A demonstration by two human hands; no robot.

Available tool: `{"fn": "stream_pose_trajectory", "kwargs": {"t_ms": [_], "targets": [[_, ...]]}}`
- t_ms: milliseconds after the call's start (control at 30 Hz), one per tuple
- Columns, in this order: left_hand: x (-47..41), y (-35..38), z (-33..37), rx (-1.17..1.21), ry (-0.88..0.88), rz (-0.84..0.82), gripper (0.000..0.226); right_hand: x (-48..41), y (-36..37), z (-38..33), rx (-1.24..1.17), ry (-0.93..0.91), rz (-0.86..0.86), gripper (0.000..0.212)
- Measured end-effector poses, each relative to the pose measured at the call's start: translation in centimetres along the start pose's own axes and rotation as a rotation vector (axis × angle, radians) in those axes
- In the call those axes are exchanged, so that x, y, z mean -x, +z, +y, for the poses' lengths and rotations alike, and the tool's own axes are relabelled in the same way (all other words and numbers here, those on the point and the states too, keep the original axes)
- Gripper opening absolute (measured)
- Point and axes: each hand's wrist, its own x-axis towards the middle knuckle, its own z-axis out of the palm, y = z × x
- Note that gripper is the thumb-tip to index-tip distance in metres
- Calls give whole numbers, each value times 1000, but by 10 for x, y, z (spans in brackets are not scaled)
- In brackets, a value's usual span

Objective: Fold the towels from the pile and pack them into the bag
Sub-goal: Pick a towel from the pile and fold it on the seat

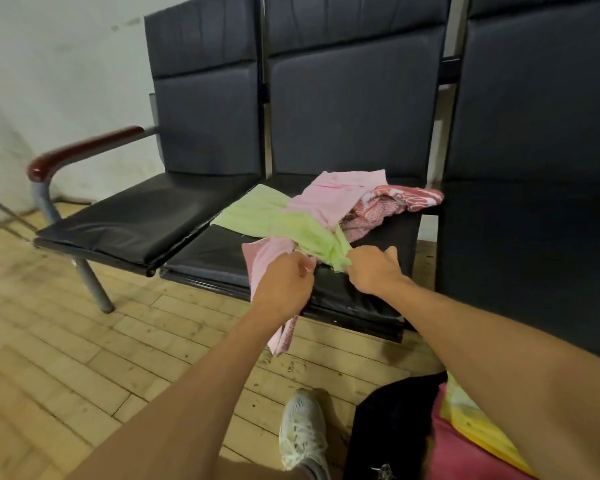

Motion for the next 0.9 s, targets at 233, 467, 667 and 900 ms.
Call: {"fn": "stream_pose_trajectory", "kwargs": {"t_ms": [233,467,667,900], "targets": [[6,4,49,4,37,36,30,23,-42,42,-907,115,254,26],[5,28,105,97,69,-45,57,76,-105,104,-1581,257,375,22],[14,54,144,-75,264,-115,75,121,-129,160,-1947,412,482,27],[6,81,154,-351,335,-313,63,153,-131,210,-940,286,530,23]]}}
